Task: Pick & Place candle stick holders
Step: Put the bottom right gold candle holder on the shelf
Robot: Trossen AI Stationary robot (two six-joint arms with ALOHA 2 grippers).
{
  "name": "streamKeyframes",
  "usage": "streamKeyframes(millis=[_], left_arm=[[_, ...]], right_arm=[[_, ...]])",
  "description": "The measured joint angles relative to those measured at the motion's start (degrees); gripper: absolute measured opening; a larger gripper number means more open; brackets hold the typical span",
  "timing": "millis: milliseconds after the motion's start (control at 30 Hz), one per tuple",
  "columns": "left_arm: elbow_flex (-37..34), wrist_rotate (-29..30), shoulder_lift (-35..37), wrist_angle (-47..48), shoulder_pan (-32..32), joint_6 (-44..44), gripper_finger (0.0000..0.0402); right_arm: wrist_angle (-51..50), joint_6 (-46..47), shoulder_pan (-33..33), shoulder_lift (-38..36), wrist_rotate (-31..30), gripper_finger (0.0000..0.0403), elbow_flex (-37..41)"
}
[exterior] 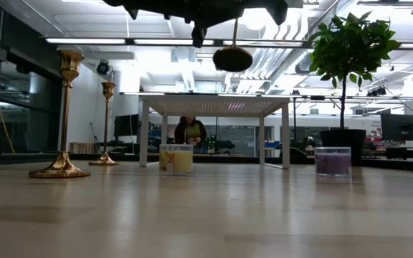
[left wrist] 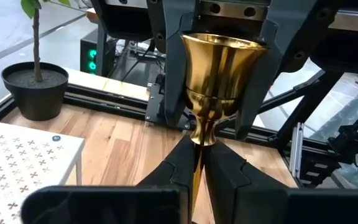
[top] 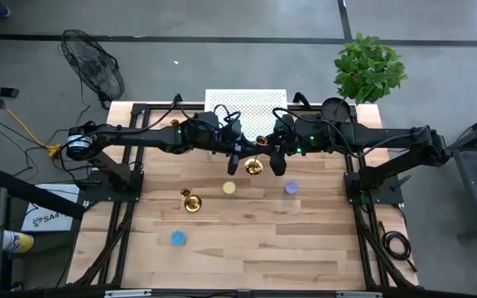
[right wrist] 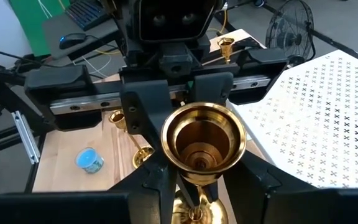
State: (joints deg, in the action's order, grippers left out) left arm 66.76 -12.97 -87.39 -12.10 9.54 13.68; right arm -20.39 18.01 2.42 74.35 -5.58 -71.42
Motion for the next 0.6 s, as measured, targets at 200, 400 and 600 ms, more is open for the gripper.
streamKeyframes(millis=[200, 400, 600], left_arm=[[0.0, -0.05, 0.0, 0.16, -0.02, -0.1, 0.0013], [0.0, 0.08, 0.0, 0.21, -0.02, -0.08, 0.001], [0.0, 0.35, 0.02, 0.28, 0.04, 0.49, 0.0008]], right_arm=[[-0.19, -1.32, 0.02, 0.0, 1.72, 0.0108, 0.0], [-0.3, -2.66, 0.02, -0.03, 2.21, 0.0108, 0.0], [-0.67, -3.29, 0.01, -1.05, 1.67, 0.0142, 0.02]])
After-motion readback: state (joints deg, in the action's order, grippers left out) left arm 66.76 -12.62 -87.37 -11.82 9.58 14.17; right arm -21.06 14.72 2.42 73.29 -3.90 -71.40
